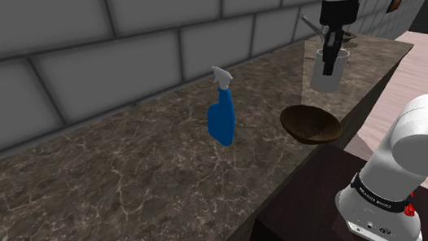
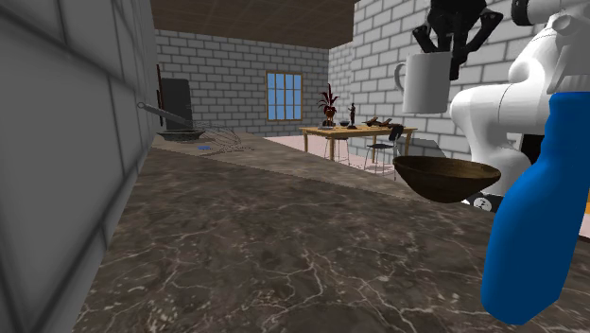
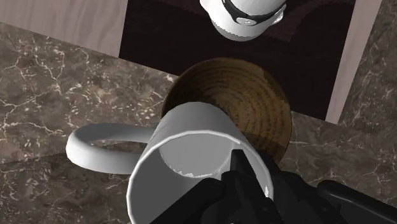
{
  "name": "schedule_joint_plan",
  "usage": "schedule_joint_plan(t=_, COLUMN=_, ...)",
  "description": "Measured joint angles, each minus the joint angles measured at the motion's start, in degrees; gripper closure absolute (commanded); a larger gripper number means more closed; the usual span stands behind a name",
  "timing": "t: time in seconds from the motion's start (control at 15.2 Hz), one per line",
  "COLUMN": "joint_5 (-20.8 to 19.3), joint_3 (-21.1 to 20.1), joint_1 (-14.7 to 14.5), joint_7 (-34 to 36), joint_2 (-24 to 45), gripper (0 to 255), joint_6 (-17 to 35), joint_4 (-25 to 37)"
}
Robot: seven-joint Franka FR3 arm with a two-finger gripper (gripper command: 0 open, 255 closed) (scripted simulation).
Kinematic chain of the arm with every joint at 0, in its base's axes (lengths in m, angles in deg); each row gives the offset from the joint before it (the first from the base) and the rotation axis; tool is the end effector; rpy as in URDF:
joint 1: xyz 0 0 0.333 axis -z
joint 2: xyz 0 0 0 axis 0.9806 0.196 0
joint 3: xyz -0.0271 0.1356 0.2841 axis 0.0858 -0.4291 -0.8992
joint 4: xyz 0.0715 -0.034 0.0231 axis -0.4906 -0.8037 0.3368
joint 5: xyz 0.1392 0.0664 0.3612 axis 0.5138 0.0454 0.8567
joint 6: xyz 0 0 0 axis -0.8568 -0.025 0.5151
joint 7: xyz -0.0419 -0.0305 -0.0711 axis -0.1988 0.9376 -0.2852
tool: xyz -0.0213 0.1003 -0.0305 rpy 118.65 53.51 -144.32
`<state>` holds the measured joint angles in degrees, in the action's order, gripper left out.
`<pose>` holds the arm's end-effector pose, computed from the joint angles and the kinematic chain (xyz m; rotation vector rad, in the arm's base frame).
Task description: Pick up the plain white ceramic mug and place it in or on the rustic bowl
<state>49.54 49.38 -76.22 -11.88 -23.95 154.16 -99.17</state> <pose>0.2664 -0.0114 0.5556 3.0821 0.2506 -0.2576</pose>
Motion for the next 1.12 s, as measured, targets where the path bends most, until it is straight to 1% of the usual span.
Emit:
schedule_joint_plan(t=0.13, joint_5=1.42, joint_3=-1.46, joint_1=-0.61, joint_7=1.46, joint_2=-2.50, gripper=255, joint_6=-1.23, joint_4=-1.34)
schedule_joint_plan(t=0.26, joint_5=1.76, joint_3=-1.78, joint_1=-0.78, joint_7=1.80, joint_2=-3.74, gripper=255, joint_6=-0.74, joint_4=-3.09)
schedule_joint_plan(t=1.12, joint_5=2.18, joint_3=-2.14, joint_1=-1.05, joint_7=2.29, joint_2=-5.63, gripper=255, joint_6=8.16, joint_4=-13.93)
